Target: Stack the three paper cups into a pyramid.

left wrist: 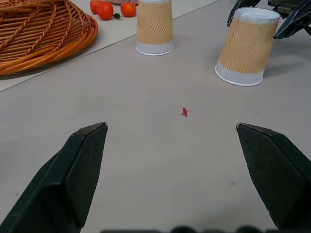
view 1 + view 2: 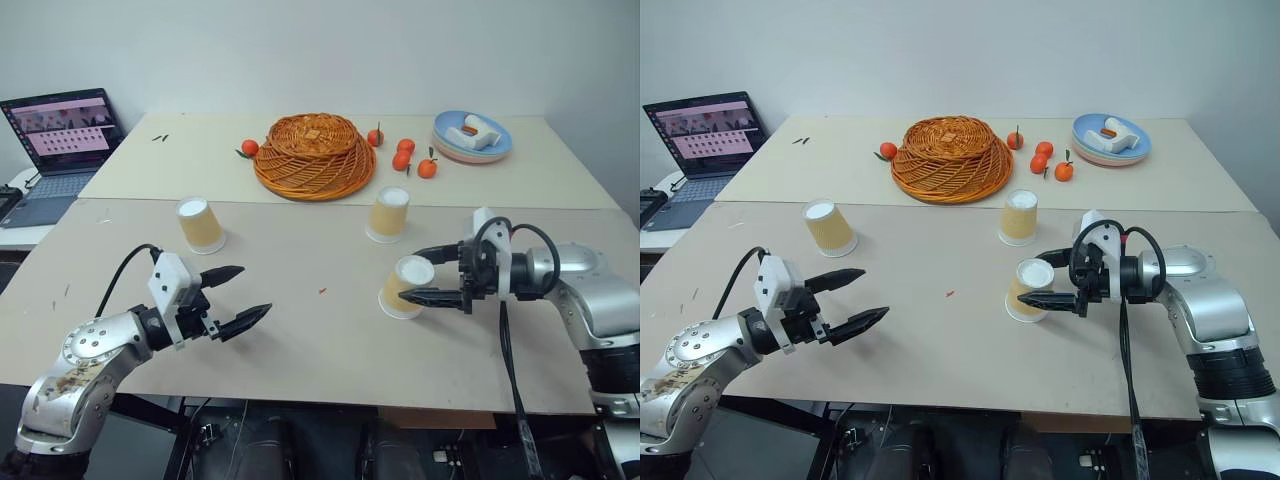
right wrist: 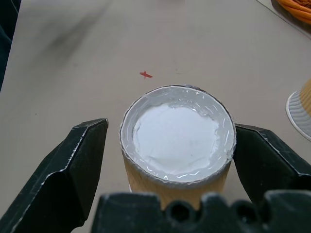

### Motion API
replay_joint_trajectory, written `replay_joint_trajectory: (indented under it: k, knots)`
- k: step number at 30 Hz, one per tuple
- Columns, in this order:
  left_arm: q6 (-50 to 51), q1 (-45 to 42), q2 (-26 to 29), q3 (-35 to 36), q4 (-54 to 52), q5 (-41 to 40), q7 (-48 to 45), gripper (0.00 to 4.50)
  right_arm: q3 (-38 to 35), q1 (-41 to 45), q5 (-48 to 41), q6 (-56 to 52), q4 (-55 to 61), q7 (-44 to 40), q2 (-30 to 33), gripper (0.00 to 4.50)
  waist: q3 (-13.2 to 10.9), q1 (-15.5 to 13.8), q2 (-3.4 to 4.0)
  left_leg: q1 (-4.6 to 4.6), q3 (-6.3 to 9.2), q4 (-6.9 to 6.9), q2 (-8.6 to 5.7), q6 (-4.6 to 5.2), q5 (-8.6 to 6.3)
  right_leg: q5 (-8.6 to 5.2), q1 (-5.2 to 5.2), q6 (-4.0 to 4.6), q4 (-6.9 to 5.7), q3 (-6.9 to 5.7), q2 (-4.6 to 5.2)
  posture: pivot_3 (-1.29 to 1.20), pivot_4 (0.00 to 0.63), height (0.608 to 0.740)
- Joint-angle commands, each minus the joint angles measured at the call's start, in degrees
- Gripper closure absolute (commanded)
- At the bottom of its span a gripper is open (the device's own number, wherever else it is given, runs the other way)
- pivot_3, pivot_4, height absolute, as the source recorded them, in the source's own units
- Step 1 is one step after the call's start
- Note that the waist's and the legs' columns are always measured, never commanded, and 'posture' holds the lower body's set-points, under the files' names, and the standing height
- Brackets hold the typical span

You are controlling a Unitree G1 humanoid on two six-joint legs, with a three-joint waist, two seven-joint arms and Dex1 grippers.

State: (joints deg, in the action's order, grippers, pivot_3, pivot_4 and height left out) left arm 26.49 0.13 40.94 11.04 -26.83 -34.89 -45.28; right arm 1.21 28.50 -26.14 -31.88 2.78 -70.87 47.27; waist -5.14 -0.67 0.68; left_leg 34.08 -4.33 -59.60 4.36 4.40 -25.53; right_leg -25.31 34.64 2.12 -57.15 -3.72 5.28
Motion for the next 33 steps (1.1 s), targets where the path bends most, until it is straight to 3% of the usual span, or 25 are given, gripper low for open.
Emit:
replay_joint_trajectory:
  k: [1, 3, 9, 10, 16, 24, 28, 33]
  knots:
    - [-0.09, -0.34, 0.22, 0.93, -2.48, -0.29, 0.33, 0.00, -1.47, 1.48, -1.08, -0.04, 1.04, 0.06, 0.21, 0.06, 0.00, 0.03, 0.00, 0.00, 0.00, 0.00, 0.00, 0.00, 0.00, 0.00, 0.00, 0.00, 0.01, 0.00, 0.00, 0.00, 0.150, 0.638]
    - [-0.12, -0.41, 0.19, 0.98, -2.31, -0.26, 0.46, 0.00, -1.33, 1.78, -0.90, 0.17, 0.63, 0.16, -0.04, 0.06, 0.00, 0.02, 0.00, 0.01, 0.00, 0.00, 0.00, 0.00, 0.00, 0.00, 0.00, 0.00, 0.01, 0.00, 0.00, 0.00, 0.150, 0.638]
    - [-0.65, -0.14, 0.15, 0.72, -2.05, 0.30, 0.48, 0.00, -1.22, 2.69, -0.88, 0.16, 0.73, 0.53, -0.51, 1.80, 0.00, 0.01, 0.00, -0.01, 0.00, 0.00, 0.00, 0.00, 0.00, 0.00, 0.00, 0.00, -0.01, 0.00, 0.00, 0.00, 0.150, 0.638]
    - [-0.74, -0.10, 0.12, 0.64, -2.06, 0.38, 0.47, 0.00, -1.25, 3.05, -1.16, -0.16, 1.08, 0.52, -0.60, 1.87, 0.00, 0.01, 0.00, -0.01, 0.00, 0.00, 0.00, 0.00, 0.00, 0.00, 0.00, 0.00, -0.01, 0.00, 0.00, 0.00, 0.150, 0.638]
    - [-0.71, -0.28, -0.06, 0.63, -2.11, 0.57, 0.34, 0.00, 0.13, 8.03, -1.53, -1.30, 1.71, 1.71, -3.37, 1.88, -0.02, 0.26, 0.02, -0.01, 0.00, 0.00, 0.00, 0.00, 0.00, 0.00, 0.00, 0.00, -0.01, 0.00, 0.00, 0.00, 0.150, 0.638]
    - [-0.85, -0.58, -0.61, -0.54, -1.80, 1.20, 0.12, 0.00, 7.15, 22.53, -2.29, -9.08, -0.70, 4.48, -16.56, 1.88, -0.03, 1.20, 0.06, -0.06, 0.01, 0.03, 0.03, -0.03, 0.01, -0.01, 0.02, 0.05, -0.11, 0.01, -0.04, 0.00, 0.150, 0.638]
    - [-0.81, -1.48, -0.73, -0.65, -1.59, 1.41, 0.41, 0.00, 13.88, 26.84, 3.51, -6.69, -9.10, 5.41, -22.05, 1.88, -0.03, 1.10, 0.07, -0.02, 0.01, 0.05, -0.03, -0.13, 0.07, 0.01, -0.01, 0.00, -0.01, 0.01, 0.04, 0.00, 0.150, 0.638]
    - [-0.91, -1.82, -1.02, -0.34, -1.68, 1.60, 0.93, 0.00, 16.96, 29.73, 7.17, -3.77, -17.67, 4.84, -26.52, 1.88, -0.03, 1.22, 0.08, -0.02, 0.01, 0.06, -0.17, -0.34, 0.18, 0.05, -0.03, -0.07, -0.02, 0.03, 0.15, 0.00, 0.150, 0.638]
